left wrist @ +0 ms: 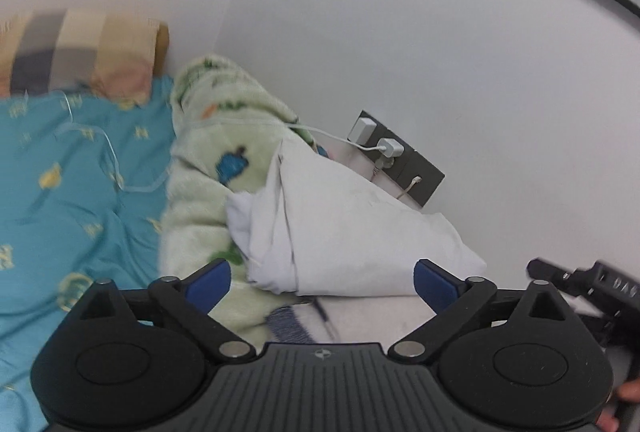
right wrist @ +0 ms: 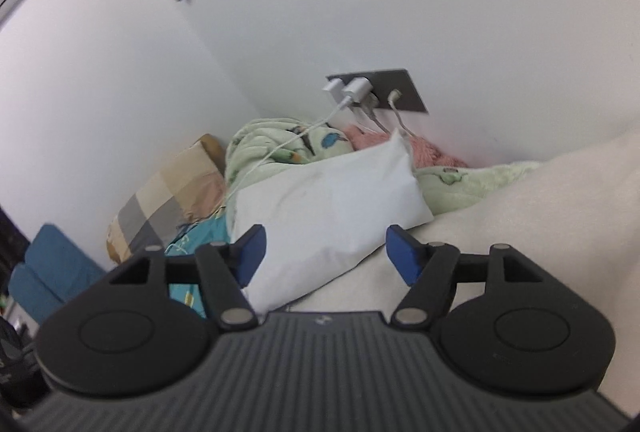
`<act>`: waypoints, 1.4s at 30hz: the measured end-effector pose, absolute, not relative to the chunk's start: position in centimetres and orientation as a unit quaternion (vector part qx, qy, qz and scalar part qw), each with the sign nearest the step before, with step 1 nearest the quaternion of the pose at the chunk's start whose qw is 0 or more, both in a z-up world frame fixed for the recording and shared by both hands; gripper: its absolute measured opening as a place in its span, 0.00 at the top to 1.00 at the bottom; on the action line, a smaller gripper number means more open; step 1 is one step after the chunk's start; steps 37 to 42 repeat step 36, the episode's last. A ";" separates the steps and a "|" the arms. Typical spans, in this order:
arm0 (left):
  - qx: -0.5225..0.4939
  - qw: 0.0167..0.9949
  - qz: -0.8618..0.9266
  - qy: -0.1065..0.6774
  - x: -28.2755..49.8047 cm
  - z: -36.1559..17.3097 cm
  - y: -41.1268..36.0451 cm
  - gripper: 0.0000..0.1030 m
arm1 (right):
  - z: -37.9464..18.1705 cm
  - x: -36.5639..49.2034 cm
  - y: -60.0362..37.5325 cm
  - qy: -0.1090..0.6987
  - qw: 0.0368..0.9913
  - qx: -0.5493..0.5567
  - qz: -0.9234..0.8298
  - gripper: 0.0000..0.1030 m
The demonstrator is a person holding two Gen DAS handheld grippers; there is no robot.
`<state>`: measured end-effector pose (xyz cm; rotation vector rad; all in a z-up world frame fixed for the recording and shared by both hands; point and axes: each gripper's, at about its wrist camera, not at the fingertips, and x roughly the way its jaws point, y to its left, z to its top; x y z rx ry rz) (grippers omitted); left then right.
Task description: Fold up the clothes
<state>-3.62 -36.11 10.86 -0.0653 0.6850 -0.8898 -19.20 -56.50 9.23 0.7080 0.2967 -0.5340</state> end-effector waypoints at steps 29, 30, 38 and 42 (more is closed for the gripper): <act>0.079 0.903 -0.378 0.187 -15.8 15.2 -25.5 0.00 | 10.9 -23.3 -40.9 0.141 0.942 0.100 -0.287 0.10; 0.078 0.903 -0.378 0.186 -15.8 15.2 -25.3 0.00 | 10.9 -23.2 -40.7 0.141 0.942 0.095 -0.290 0.10; 0.079 0.905 -0.375 0.185 -15.6 15.2 -24.5 0.00 | 10.4 -22.7 -39.5 0.139 0.939 0.076 -0.305 0.10; 0.079 0.905 -0.375 0.185 -15.6 15.2 -24.5 0.00 | 10.4 -22.7 -39.5 0.139 0.939 0.076 -0.305 0.10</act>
